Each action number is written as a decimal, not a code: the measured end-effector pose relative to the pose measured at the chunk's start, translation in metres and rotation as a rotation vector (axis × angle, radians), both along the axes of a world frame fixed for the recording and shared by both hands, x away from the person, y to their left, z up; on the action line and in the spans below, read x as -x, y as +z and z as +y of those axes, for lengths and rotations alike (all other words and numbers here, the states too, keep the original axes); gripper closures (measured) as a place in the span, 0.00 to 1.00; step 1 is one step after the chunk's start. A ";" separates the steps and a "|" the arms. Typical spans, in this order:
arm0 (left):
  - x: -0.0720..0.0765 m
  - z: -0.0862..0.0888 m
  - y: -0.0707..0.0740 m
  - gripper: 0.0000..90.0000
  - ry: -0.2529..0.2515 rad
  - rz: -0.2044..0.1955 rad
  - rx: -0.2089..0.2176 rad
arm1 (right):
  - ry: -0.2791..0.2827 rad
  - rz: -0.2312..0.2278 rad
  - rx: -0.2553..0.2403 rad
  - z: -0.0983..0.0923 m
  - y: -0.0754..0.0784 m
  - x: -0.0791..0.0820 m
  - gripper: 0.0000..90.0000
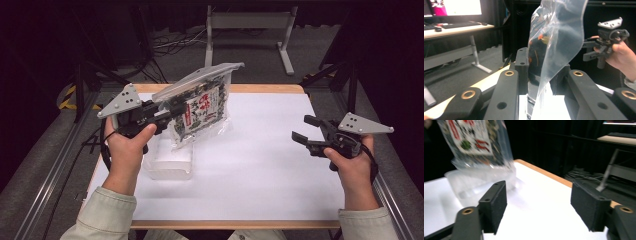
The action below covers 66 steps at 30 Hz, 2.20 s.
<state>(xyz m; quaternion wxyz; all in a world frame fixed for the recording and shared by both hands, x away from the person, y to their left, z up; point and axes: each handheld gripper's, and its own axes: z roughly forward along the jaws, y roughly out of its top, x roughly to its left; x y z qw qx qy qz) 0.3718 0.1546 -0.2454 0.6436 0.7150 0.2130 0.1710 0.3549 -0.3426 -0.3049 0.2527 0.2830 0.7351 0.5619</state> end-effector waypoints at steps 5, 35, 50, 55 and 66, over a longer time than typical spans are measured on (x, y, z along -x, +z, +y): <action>-0.004 0.014 -0.001 0.81 0.044 0.008 0.001 | -0.055 -0.020 0.021 -0.001 -0.013 -0.001 0.26; -0.016 0.053 -0.038 0.81 0.204 0.054 -0.036 | -0.110 0.008 0.059 -0.007 -0.039 -0.010 0.23; -0.020 0.058 -0.065 0.81 0.209 0.093 -0.020 | -0.106 0.017 0.055 -0.006 -0.041 -0.010 0.23; -0.020 0.060 -0.070 0.81 0.206 0.099 -0.025 | -0.095 0.022 0.045 -0.006 -0.041 -0.011 0.23; -0.021 0.060 -0.084 0.81 0.214 0.119 -0.046 | -0.084 0.029 0.037 -0.005 -0.043 -0.011 0.23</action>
